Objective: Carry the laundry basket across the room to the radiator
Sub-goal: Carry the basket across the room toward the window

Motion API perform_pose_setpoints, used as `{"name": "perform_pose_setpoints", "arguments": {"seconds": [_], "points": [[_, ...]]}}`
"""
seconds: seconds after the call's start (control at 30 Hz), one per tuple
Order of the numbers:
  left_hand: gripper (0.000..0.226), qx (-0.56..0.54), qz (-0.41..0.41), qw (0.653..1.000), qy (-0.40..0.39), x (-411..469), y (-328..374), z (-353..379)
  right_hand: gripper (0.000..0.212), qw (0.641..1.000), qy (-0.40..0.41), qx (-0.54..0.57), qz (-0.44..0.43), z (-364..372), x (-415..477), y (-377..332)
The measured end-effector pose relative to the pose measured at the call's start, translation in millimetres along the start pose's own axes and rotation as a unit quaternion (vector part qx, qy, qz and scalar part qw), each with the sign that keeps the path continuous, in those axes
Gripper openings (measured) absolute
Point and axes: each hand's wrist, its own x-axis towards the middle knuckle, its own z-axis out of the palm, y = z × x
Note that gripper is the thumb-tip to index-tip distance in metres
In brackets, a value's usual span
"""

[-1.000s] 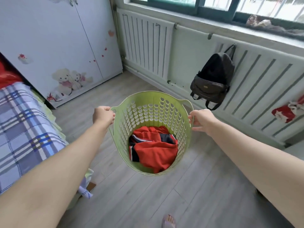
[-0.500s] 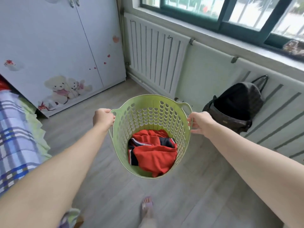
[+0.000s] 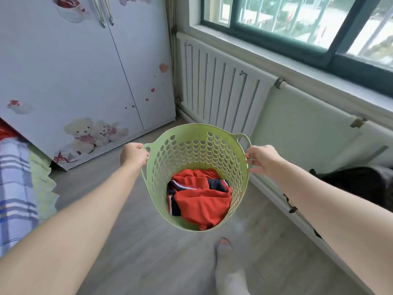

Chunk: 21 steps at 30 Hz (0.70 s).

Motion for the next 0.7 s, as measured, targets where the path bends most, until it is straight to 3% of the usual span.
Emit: {"name": "perform_pose_setpoints", "arguments": {"seconds": [0.3, 0.43, 0.5, 0.7], "points": [[0.046, -0.027, -0.026, 0.997, 0.073, 121.8, 72.0, 57.8, 0.015, 0.998, -0.052, -0.04, -0.013, 33.1, 162.8, -115.7], [0.027, -0.023, -0.037, 0.994, 0.099, 167.0, 99.8, 78.6, 0.015, 0.995, -0.059, -0.072, -0.022, 52.6, 216.8, -157.1], [0.037, -0.031, -0.043, 0.993, 0.108, 186.2, 110.2, 85.1, 0.015, 0.995, -0.056, -0.077, -0.026, 61.8, 238.2, -173.3], [0.034, -0.036, -0.048, 0.992, 0.111, 267.3, 133.4, 105.0, 0.014, 0.995, -0.07, -0.072, -0.019, 102.8, 314.6, -219.4]]}}
